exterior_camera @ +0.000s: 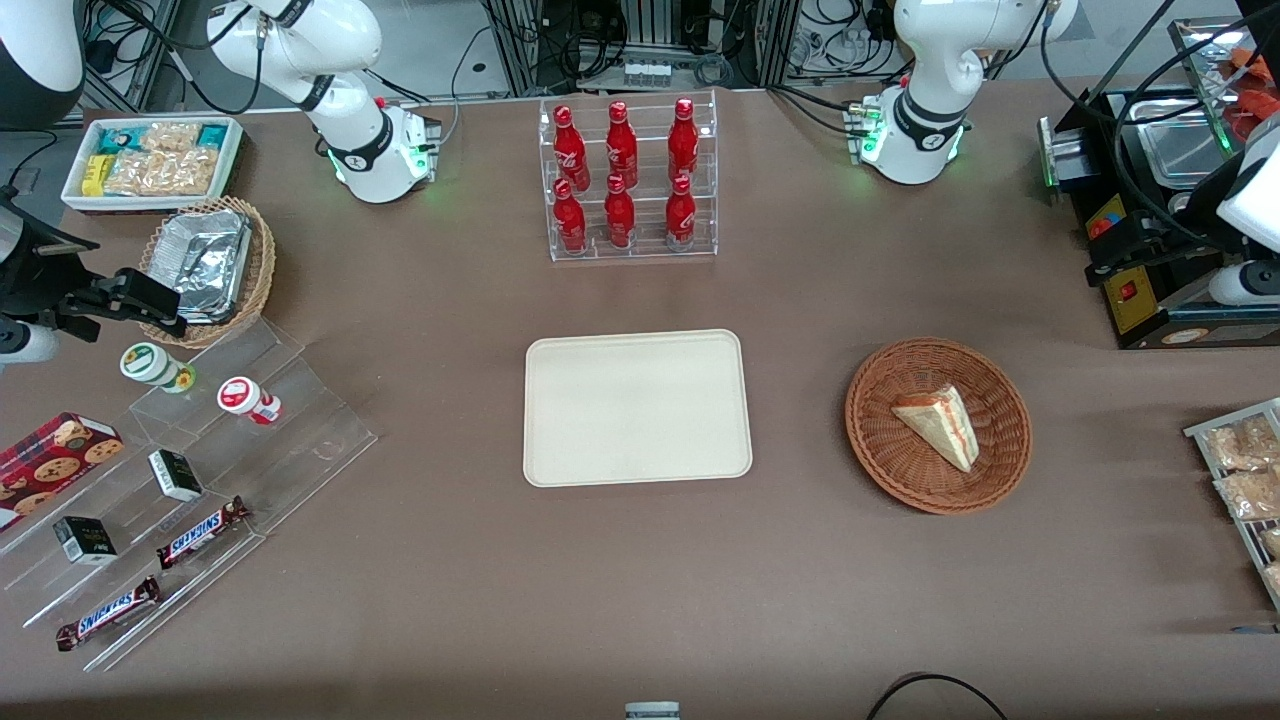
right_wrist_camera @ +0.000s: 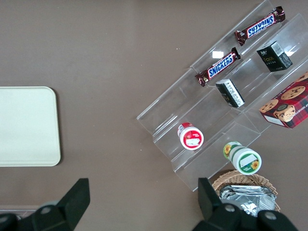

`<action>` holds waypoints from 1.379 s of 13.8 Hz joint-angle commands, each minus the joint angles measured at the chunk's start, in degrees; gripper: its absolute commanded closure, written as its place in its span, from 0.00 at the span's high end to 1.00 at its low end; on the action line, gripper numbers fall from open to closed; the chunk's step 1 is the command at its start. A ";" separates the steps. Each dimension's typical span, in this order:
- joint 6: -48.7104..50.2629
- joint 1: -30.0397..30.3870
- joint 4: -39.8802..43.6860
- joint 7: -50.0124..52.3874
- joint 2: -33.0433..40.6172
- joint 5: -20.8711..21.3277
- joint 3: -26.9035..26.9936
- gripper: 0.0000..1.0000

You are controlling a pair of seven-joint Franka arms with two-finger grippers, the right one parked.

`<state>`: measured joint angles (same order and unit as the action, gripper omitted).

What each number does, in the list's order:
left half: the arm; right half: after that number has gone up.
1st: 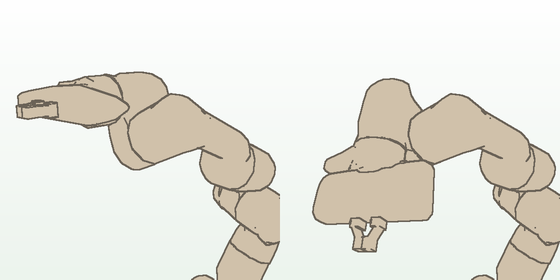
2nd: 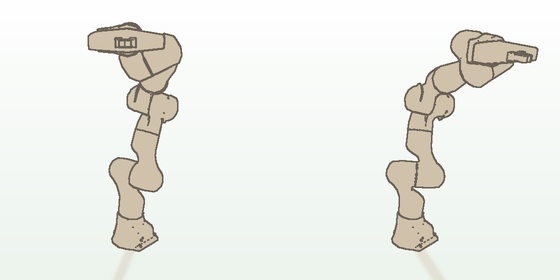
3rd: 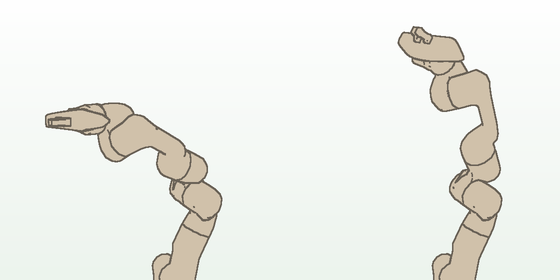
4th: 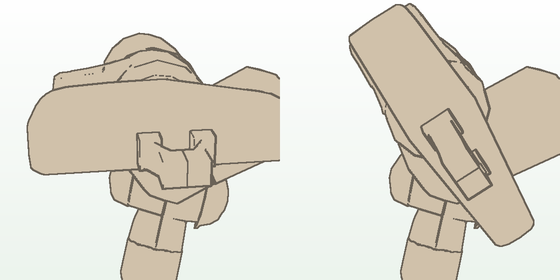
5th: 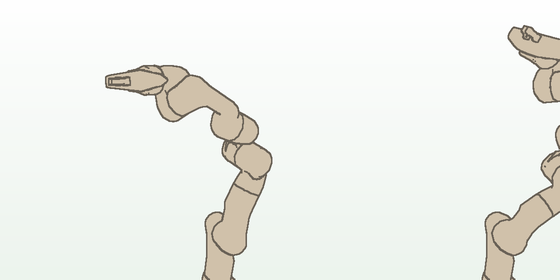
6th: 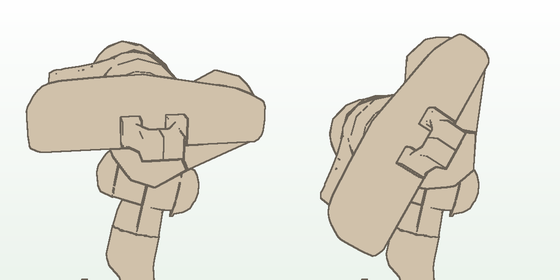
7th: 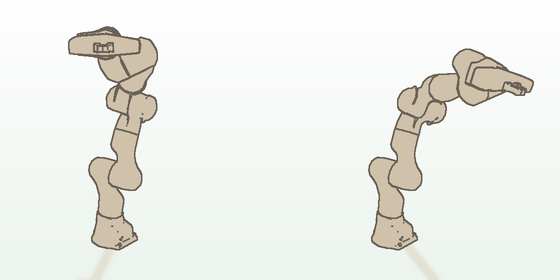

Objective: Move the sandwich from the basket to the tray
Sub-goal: 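Move the left gripper over the wicker basket above the sandwich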

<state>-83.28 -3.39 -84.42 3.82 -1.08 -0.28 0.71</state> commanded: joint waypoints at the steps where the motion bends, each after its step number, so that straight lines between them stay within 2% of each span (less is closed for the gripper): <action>1: 2.94 -0.31 0.67 -0.22 0.20 0.62 -0.10 1.00; 4: 1.38 -0.57 -1.26 -0.13 -1.55 0.80 -0.19 1.00; 7: -7.30 -1.01 -10.46 2.14 -1.47 1.15 -0.27 1.00; 11: -23.29 -1.01 -21.81 11.88 -1.99 1.15 -1.68 1.00; 14: -32.53 -1.01 -29.20 24.00 -2.52 1.15 -2.21 1.00; 16: -35.97 -1.01 -30.80 32.00 -3.74 1.24 -2.91 1.00; 19: -37.65 -1.01 -31.15 35.03 -6.82 1.33 -3.44 1.00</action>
<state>-119.32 -3.96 -115.36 35.93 -6.41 -0.15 -2.70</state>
